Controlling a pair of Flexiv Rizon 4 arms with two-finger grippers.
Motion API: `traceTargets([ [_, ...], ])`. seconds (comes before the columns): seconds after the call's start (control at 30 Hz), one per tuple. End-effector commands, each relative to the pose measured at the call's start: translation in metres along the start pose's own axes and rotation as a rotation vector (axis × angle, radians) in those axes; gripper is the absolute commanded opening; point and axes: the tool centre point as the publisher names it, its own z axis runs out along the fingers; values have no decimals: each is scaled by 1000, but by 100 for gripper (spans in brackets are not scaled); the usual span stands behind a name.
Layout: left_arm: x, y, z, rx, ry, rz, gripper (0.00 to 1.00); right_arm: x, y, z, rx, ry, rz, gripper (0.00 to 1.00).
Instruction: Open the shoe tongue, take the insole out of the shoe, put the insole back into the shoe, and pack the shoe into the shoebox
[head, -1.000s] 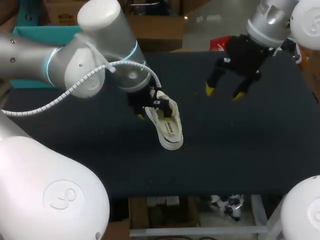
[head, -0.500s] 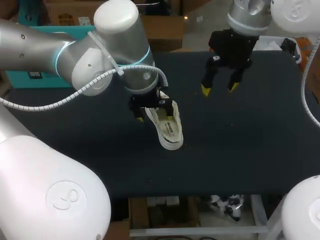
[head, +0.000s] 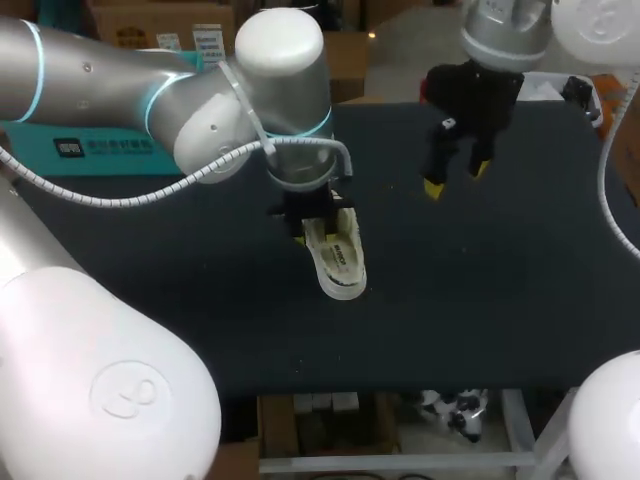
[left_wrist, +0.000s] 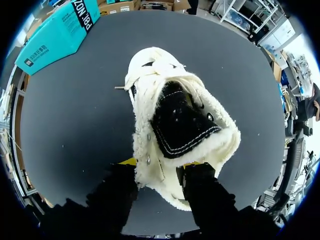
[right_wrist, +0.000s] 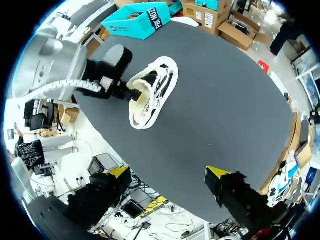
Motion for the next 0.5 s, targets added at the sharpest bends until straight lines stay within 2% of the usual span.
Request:
traceTargets([
  [0.03, 3, -4, 8, -2, -15, -11, 16, 0, -18, 1, -19, -70, -132, 100],
  [0.1, 3, -4, 9, -3, -14, -13, 8, -6, -24, 2, -24, -80, -182, 100],
  [0.13, 2, -5, 10, -5, -14, -15, 5, -11, -27, 3, -31, -56, -201, 100],
  [0.27, 2, -5, 12, -10, -10, -25, 9, -11, -27, 3, -31, -56, -201, 100],
  [0.4, 3, -5, 11, -9, -9, -29, 0, -11, -27, 3, -31, -56, -201, 100],
  [0.5, 3, -2, 7, -5, -6, -34, 0, -11, -27, 3, -31, -56, -201, 100],
])
